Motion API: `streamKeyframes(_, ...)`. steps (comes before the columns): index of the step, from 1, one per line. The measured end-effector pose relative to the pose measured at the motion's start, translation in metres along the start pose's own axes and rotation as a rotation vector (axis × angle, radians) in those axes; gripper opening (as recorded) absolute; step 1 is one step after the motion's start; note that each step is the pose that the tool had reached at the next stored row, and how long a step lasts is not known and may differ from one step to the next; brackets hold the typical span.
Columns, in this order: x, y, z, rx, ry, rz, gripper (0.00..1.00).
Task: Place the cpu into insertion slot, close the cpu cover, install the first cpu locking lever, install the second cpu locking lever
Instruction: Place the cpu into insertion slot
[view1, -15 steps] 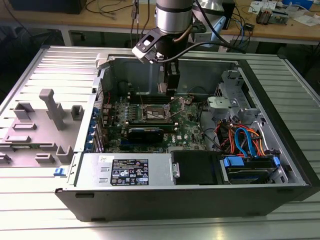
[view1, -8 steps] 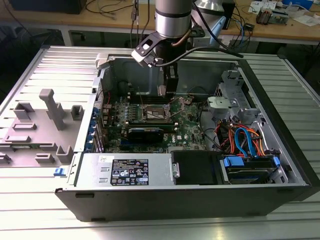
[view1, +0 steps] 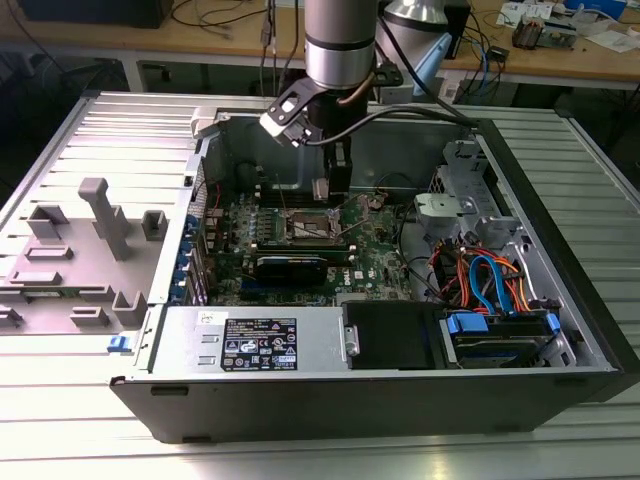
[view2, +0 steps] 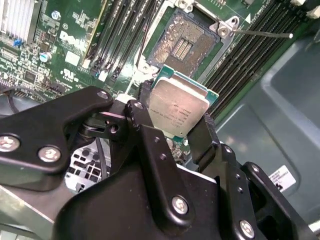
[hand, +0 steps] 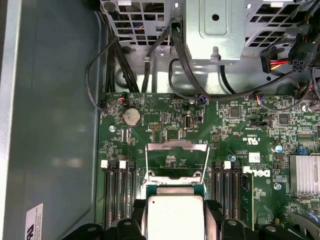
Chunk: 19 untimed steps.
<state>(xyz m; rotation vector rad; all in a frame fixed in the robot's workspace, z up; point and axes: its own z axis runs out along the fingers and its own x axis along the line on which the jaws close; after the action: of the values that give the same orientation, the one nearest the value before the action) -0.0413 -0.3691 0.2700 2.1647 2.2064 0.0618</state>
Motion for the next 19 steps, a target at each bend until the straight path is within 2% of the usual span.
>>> streamKeyframes(1,0.0,-0.0009,0.001,-0.0012,0.0,0.0,0.54)
streamKeyframes(3,0.0002,-0.0078,0.0045,-0.0093,-0.0001,0.0,0.54)
streamKeyframes(8,0.0004,-0.0154,0.0121,-0.0179,-0.0002,0.0,0.54)
streamKeyframes(19,0.0005,-0.0156,0.014,-0.0182,0.0017,0.0,0.54)
